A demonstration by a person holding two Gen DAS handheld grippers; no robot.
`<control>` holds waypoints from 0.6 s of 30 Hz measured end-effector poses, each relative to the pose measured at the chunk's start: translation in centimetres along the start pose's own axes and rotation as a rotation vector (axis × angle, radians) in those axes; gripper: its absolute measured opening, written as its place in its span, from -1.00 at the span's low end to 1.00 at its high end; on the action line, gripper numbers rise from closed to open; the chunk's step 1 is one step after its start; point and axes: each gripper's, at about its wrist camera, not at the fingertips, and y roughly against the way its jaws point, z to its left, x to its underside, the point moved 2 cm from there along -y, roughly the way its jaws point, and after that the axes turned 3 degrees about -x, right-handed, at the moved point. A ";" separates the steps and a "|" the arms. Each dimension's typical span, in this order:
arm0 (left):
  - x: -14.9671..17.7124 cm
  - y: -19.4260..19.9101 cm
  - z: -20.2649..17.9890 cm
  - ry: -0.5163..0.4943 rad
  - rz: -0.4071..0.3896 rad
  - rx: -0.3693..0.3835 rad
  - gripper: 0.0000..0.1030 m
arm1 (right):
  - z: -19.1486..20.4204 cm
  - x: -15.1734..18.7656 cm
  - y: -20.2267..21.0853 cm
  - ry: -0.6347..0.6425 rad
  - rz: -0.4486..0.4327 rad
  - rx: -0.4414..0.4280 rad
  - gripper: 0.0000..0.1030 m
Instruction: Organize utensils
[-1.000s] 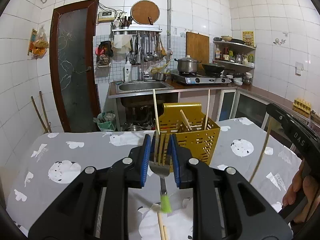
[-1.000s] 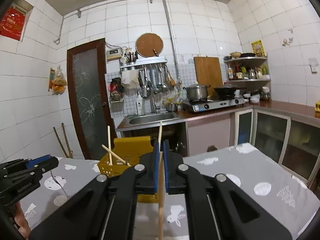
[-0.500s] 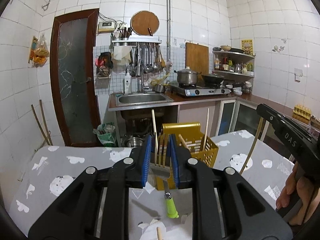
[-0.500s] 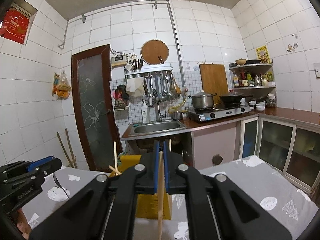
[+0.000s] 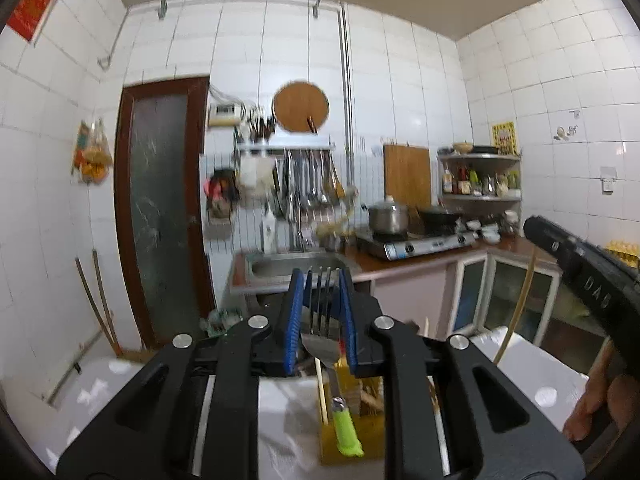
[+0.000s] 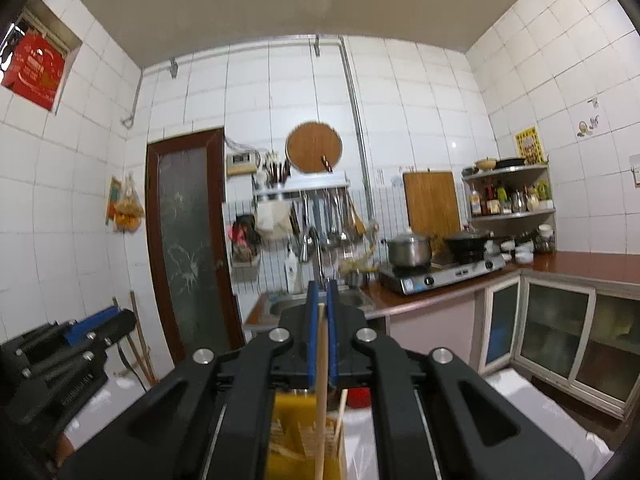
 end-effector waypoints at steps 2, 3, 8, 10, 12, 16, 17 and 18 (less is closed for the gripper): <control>-0.8 -1.0 -0.3 -0.012 -0.020 -0.015 -0.72 | 0.0 -1.2 -0.9 0.000 -0.022 0.005 -0.91; -1.1 -1.8 -0.4 -0.016 -0.023 -0.021 -0.74 | 0.0 -1.5 -1.4 -0.001 -0.026 0.006 -0.91; 0.0 -6.7 -1.0 -0.019 0.007 -0.036 -0.89 | -0.2 -0.6 -5.0 0.014 -0.009 0.004 -0.91; 1.2 -8.9 -1.2 -0.012 0.034 -0.057 -0.89 | -0.4 0.9 -6.7 0.018 0.028 0.006 -0.91; 3.3 -11.5 -0.8 0.003 0.100 -0.064 -0.94 | -0.8 2.6 -8.4 0.017 0.085 0.008 -0.91; 4.7 -11.4 0.9 0.022 0.149 -0.056 -0.94 | -2.3 5.5 -10.1 -0.012 0.181 -0.011 -0.91; 4.6 -10.9 1.5 0.014 0.138 -0.079 -0.92 | -2.6 6.1 -10.6 -0.021 0.228 -0.027 -0.91; 4.4 -10.5 2.2 0.015 0.134 -0.088 -0.84 | -2.9 6.5 -10.7 -0.031 0.243 -0.032 -0.90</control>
